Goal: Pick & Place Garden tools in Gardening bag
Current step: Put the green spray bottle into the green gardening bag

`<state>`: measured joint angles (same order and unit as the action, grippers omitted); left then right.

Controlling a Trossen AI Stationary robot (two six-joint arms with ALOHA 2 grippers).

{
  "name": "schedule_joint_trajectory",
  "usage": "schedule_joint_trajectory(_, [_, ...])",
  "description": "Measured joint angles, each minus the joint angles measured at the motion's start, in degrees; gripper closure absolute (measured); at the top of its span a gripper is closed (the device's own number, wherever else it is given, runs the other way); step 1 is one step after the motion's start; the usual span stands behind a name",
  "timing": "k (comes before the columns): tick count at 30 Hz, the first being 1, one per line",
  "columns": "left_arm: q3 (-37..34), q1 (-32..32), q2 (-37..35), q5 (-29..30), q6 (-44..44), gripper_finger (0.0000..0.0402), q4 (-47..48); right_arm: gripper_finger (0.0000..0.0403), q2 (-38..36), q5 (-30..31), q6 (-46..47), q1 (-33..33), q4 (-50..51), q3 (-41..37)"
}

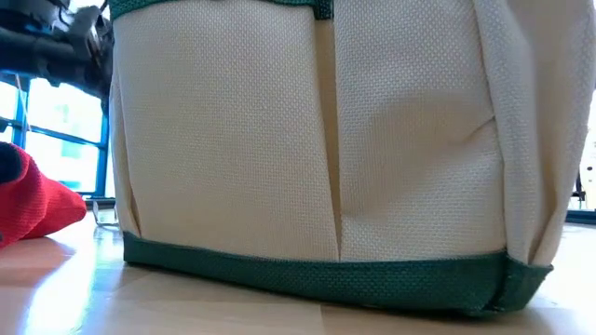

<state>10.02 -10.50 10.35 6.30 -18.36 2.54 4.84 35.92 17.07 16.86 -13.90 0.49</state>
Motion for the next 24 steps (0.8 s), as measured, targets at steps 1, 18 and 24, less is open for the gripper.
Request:
schedule_joint_trajectory(1, [1.25,0.02,0.29,-1.98,-0.99,0.0284,0.78,0.0324,0.00,-0.19,0.84,0.00,0.00,0.01])
schedule_joint_trajectory(18, [33.14,0.04,13.67,-33.76,3.04,0.0183,25.58,0.0191,14.88,-11.13,8.86,0.01,-15.45,-0.01])
schedule_joint_trajectory(24, [43.53,2.37,23.89,-35.29,9.78,0.0183,33.16,0.0192,22.47,-13.56,8.80,0.02,-22.94,-0.01])
